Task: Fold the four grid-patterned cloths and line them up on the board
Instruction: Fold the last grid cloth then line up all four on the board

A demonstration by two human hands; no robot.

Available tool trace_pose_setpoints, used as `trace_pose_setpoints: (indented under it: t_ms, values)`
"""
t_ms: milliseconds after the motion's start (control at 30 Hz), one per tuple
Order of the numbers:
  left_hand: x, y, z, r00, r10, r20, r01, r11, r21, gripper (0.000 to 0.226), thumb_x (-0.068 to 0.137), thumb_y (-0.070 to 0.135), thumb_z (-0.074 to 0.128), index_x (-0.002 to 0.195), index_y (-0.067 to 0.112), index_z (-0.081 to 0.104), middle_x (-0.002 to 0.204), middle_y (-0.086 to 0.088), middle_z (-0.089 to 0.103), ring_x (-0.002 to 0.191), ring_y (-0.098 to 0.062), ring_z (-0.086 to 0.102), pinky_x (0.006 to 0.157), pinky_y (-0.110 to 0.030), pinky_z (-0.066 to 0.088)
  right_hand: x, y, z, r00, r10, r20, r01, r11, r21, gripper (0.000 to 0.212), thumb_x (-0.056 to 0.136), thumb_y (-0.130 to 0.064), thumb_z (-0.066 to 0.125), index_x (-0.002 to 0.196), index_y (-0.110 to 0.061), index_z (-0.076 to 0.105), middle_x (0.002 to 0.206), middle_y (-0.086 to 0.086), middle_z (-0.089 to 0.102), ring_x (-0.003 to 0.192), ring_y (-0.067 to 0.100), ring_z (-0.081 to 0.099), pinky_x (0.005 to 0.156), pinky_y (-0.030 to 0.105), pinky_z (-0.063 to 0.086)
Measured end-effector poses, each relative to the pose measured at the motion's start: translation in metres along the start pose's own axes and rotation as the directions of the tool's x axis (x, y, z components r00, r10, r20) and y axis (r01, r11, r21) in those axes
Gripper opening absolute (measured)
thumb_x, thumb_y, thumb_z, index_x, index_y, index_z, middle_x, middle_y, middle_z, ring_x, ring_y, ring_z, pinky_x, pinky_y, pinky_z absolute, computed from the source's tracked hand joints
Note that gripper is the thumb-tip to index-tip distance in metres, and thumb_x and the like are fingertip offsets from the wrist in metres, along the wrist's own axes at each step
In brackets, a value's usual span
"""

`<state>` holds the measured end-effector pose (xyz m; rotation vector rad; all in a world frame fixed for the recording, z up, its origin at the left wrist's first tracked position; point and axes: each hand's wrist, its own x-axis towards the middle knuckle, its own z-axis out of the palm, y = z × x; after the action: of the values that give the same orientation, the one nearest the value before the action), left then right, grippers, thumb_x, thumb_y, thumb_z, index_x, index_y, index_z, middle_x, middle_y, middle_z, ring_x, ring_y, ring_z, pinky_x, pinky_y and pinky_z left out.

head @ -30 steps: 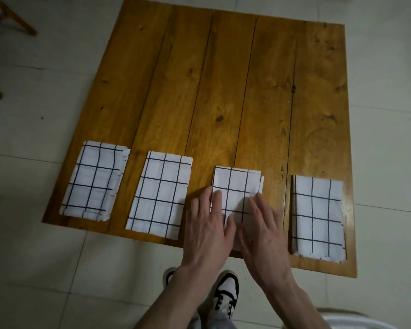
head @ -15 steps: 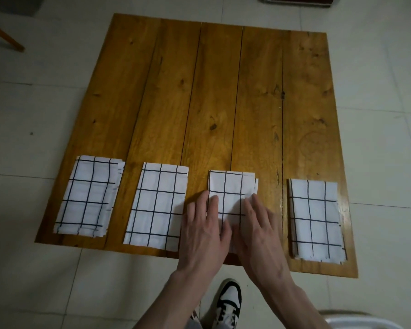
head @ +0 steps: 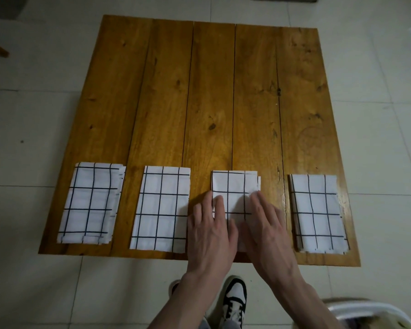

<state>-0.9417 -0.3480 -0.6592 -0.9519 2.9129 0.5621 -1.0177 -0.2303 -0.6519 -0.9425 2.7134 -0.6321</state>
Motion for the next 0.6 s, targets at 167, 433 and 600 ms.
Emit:
trace_pose_setpoints:
  t_ms: [167, 433, 600]
  values:
    - [-0.004, 0.002, -0.009, 0.999, 0.031, -0.032, -0.03, 0.998, 0.049, 0.062, 0.095, 0.043, 0.055, 0.149, 0.013, 0.048, 0.159, -0.014, 0.04, 0.136, -0.031, 0.05, 0.104, -0.048, 0.052, -0.002, -0.005, -0.022, 0.997, 0.052, -0.053, -0.05, 0.998, 0.041, 0.065, 0.101, -0.029, 0.057, 0.159, -0.009, 0.034, 0.165, 0.005, 0.035, 0.147, 0.022, 0.034, 0.121, 0.03, 0.027]
    - [-0.003, 0.056, -0.014, 0.982, 0.178, -0.055, -0.178, 0.984, 0.006, 0.049, 0.101, 0.042, 0.04, 0.143, 0.019, 0.053, 0.143, -0.003, 0.055, 0.129, -0.022, 0.054, 0.101, -0.039, 0.052, -0.013, 0.035, -0.066, 0.988, 0.095, -0.123, -0.086, 0.993, 0.077, 0.061, 0.099, -0.026, 0.062, 0.155, -0.012, 0.042, 0.16, 0.004, 0.042, 0.145, 0.021, 0.04, 0.118, 0.038, 0.036]
    - [-0.004, 0.105, 0.005, 0.986, 0.163, -0.026, -0.164, 0.986, -0.043, 0.049, 0.102, 0.042, 0.035, 0.143, 0.02, 0.048, 0.139, -0.001, 0.056, 0.124, -0.019, 0.055, 0.101, -0.037, 0.054, -0.019, 0.095, -0.08, 0.985, 0.147, -0.094, -0.143, 0.988, 0.054, 0.063, 0.098, -0.031, 0.058, 0.155, -0.009, 0.041, 0.159, 0.008, 0.041, 0.145, 0.027, 0.039, 0.117, 0.041, 0.037]
